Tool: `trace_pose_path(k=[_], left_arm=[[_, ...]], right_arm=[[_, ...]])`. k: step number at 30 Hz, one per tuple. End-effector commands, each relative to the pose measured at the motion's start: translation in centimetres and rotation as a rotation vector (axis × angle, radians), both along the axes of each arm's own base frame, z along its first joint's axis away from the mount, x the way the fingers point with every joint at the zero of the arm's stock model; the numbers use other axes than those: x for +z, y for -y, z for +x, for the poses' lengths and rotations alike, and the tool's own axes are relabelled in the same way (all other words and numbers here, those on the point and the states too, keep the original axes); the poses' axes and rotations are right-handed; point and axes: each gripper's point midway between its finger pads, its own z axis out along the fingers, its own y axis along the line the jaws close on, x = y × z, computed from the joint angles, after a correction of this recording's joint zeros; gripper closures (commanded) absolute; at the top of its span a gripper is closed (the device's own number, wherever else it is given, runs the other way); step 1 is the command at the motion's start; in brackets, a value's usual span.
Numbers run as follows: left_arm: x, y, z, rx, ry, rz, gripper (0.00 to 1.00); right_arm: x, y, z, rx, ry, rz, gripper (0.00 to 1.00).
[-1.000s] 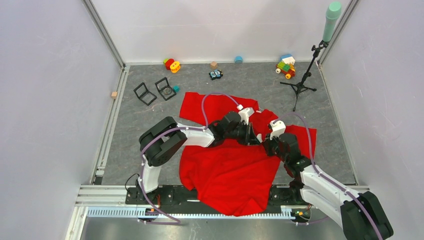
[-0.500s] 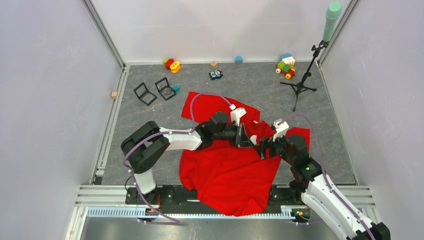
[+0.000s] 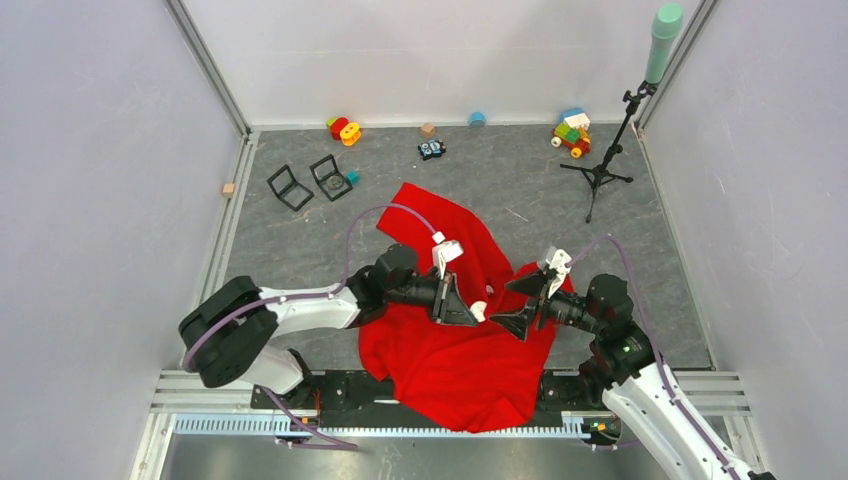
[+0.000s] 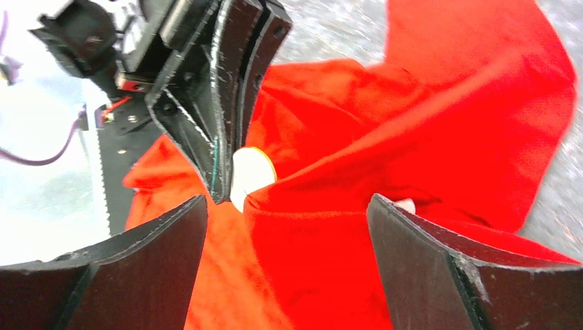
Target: Pin the brooch onto the clothing
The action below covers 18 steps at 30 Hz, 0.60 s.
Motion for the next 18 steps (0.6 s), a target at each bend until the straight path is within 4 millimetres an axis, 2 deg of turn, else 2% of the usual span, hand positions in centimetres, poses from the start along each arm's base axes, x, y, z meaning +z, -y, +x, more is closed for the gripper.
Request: trace_pose_path(k=[1,7,14,18], left_arm=[[1.5,-1.5,-2.2,-0.09,0.072,-0.053,0.98],[1.4,-2.5,-3.2,-0.121,0.08,-0.053,0.98],[1.8,-2.6,-4.0,-0.17,0.079,-0.077,0.98],[2.2,-2.6,-4.4,-0.189,0.073,-0.099,0.98]], right_arm=[[4.6,-1.9,-2.7,0.208,0.093,0.127,0.11],[4.6,-2.5,-3.9,0.291,0.06,0.165,0.12],[3.4,-3.1,-5.1,0.374,-0.011,0.225,0.23],[2.1,-3.3,-5.2,0.38,-0.04,0.211,0.26]])
